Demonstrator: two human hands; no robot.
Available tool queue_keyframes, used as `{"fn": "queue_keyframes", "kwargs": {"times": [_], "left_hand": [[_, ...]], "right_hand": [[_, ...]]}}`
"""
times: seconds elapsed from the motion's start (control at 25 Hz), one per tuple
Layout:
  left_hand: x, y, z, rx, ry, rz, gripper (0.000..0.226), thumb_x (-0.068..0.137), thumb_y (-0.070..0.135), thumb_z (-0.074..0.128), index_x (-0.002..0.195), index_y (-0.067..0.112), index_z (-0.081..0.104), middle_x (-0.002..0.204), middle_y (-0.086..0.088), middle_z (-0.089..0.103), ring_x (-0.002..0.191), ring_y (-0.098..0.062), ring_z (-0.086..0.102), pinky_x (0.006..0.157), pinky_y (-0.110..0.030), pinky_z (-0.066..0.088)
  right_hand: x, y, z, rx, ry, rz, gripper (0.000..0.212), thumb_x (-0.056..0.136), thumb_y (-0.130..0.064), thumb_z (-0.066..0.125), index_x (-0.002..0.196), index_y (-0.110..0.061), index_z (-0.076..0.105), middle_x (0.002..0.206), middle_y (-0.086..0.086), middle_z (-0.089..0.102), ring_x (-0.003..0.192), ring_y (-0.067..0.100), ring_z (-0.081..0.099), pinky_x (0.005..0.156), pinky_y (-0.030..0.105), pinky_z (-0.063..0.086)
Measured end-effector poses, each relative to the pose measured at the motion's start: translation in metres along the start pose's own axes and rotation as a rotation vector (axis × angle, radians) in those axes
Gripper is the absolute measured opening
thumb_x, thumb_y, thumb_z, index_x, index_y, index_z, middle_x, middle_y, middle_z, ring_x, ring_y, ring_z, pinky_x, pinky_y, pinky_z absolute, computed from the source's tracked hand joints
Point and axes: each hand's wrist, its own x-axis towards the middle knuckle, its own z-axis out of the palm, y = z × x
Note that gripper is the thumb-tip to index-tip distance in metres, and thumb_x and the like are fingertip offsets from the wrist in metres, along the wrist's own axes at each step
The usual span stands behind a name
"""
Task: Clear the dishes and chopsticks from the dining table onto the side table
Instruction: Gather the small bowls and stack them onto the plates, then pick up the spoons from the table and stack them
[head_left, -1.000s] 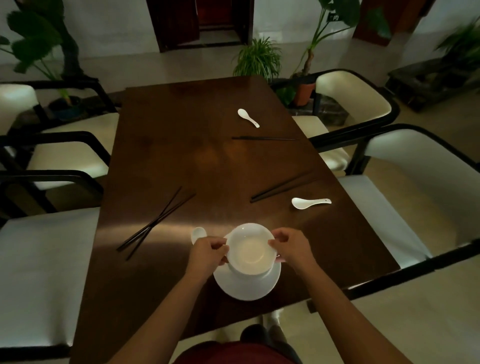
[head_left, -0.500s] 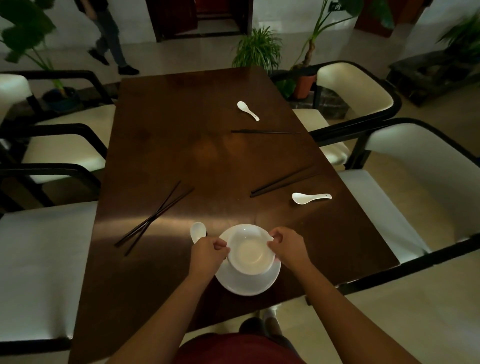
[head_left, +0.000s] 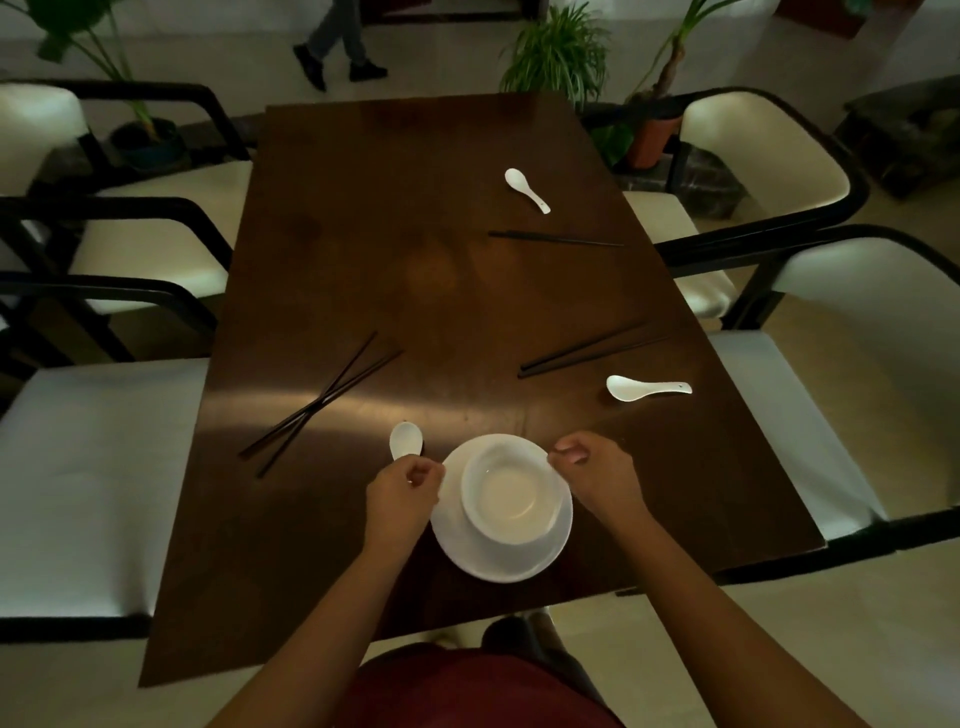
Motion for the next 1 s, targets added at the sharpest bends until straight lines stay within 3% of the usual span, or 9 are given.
{"fn": "queue_keyframes", "kwargs": {"times": [0.12, 0.28, 0.44, 0.56, 0.72, 1.0], "left_hand": [[0.004, -0.026, -0.010, 0.064, 0.148, -0.098, 0.014, 0.084, 0.022, 0.063, 0.096, 0.015, 0.063, 0.080, 0.008, 0.061, 0.075, -0.011, 0.059, 0.057, -0.014, 0.039], [0.008, -0.052, -0.005, 0.136, 0.039, -0.239, 0.036, 0.081, 0.025, 0.067, 0.113, 0.010, 0.059, 0.100, -0.004, 0.066, 0.082, -0.011, 0.055, 0.069, -0.024, 0.040], [0.012, -0.055, 0.004, 0.152, 0.036, -0.275, 0.022, 0.077, 0.024, 0.071, 0.095, 0.019, 0.061, 0.078, 0.010, 0.059, 0.076, -0.011, 0.060, 0.063, -0.022, 0.042], [0.015, -0.054, 0.007, 0.192, 0.054, -0.252, 0.015, 0.075, 0.023, 0.072, 0.083, 0.019, 0.060, 0.072, 0.009, 0.057, 0.072, -0.012, 0.059, 0.058, -0.022, 0.043], [0.020, -0.053, 0.006, 0.169, 0.056, -0.253, 0.014, 0.076, 0.019, 0.072, 0.081, 0.019, 0.059, 0.069, 0.009, 0.055, 0.064, -0.005, 0.054, 0.053, -0.017, 0.038], [0.026, -0.045, 0.000, 0.075, -0.037, -0.280, 0.011, 0.081, 0.014, 0.066, 0.092, 0.017, 0.065, 0.077, 0.009, 0.059, 0.069, -0.004, 0.055, 0.056, -0.012, 0.039]], "right_hand": [[0.026, -0.034, 0.006, -0.009, -0.032, -0.064, 0.014, 0.082, -0.018, 0.058, 0.091, -0.012, 0.067, 0.090, 0.003, 0.069, 0.084, 0.019, 0.062, 0.073, 0.026, 0.043], [0.067, -0.091, 0.048, -0.060, -0.357, -0.211, 0.029, 0.083, -0.020, 0.063, 0.111, -0.017, 0.064, 0.100, 0.003, 0.066, 0.088, 0.015, 0.058, 0.074, 0.025, 0.045], [0.096, -0.117, 0.093, -0.157, -0.577, -0.302, 0.035, 0.081, -0.015, 0.067, 0.115, -0.011, 0.062, 0.113, 0.011, 0.064, 0.101, 0.024, 0.059, 0.089, 0.038, 0.052], [0.106, -0.117, 0.113, -0.224, -0.683, -0.360, 0.038, 0.079, -0.009, 0.068, 0.117, -0.008, 0.062, 0.117, 0.012, 0.063, 0.101, 0.025, 0.061, 0.086, 0.038, 0.054], [0.110, -0.109, 0.123, -0.172, -0.690, -0.316, 0.033, 0.081, -0.002, 0.064, 0.112, -0.009, 0.065, 0.111, 0.013, 0.066, 0.090, 0.023, 0.065, 0.080, 0.036, 0.057], [0.103, -0.107, 0.114, -0.192, -0.549, -0.353, 0.024, 0.081, -0.003, 0.060, 0.102, -0.012, 0.068, 0.103, 0.010, 0.069, 0.093, 0.023, 0.062, 0.074, 0.028, 0.050]]}}
